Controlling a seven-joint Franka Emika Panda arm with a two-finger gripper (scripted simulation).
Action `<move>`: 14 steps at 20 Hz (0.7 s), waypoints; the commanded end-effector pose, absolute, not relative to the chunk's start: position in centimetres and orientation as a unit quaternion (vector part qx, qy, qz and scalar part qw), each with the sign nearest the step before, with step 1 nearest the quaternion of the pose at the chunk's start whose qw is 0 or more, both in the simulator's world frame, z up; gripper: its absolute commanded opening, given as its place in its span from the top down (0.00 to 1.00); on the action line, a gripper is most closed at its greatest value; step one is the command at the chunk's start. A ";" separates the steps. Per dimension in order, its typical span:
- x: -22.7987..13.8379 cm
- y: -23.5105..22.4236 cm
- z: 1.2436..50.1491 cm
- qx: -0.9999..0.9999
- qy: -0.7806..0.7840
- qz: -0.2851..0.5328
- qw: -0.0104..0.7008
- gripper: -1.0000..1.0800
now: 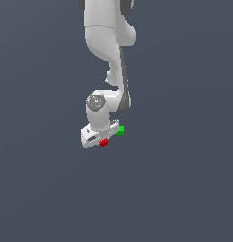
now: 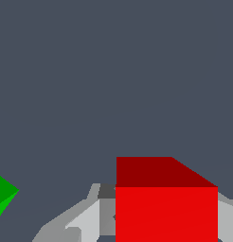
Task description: Stack the red cube on top of the green cube.
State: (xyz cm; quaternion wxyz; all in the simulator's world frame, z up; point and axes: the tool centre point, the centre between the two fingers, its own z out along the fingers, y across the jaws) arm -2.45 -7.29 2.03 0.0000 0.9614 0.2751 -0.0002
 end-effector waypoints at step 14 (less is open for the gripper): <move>-2.5 -7.3 3.1 0.961 0.275 0.000 0.000 1.00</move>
